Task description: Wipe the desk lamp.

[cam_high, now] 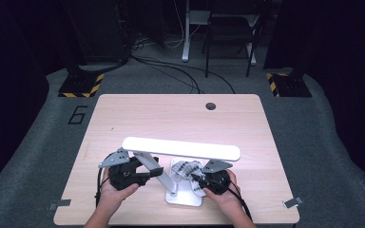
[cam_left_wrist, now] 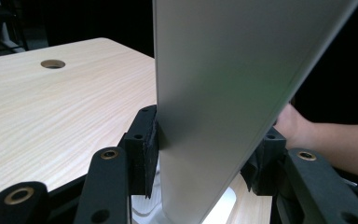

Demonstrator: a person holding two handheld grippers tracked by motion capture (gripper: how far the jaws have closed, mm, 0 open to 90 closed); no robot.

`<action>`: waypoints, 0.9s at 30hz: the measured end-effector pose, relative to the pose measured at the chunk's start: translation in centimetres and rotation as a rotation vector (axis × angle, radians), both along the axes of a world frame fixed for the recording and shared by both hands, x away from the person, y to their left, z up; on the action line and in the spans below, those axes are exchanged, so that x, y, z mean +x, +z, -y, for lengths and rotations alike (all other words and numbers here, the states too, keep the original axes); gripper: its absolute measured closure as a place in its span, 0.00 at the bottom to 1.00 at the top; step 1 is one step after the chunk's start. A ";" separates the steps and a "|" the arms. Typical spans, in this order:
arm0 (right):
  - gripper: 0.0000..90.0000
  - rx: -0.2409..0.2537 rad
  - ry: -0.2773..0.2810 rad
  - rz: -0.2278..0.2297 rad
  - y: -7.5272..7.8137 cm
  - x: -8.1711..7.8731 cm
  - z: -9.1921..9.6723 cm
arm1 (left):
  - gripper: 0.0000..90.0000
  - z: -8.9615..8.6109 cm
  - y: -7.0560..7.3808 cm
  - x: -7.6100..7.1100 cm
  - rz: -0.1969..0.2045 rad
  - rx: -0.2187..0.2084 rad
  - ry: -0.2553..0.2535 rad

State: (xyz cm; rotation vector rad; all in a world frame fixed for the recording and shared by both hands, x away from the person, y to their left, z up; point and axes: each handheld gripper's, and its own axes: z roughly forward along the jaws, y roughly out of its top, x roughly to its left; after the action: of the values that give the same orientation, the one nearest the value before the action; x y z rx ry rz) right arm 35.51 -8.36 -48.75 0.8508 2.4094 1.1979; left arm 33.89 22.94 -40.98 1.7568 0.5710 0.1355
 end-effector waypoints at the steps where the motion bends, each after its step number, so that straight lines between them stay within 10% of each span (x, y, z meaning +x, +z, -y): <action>1: 0.77 -0.018 0.003 -0.010 -0.6 0.2 -0.4 | 0.60 0.0 0.0 0.0 0.000 0.000 0.002; 27: 0.76 0.001 -0.056 -0.017 -1.2 0.7 1.0 | 0.62 0.1 0.1 -0.2 0.020 0.024 0.015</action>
State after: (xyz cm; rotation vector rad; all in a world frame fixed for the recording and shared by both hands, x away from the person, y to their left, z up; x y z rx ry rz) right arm 36.17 -9.33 -49.95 0.9264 2.3818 1.1754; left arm 33.71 22.83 -40.88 1.7726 0.5700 0.1713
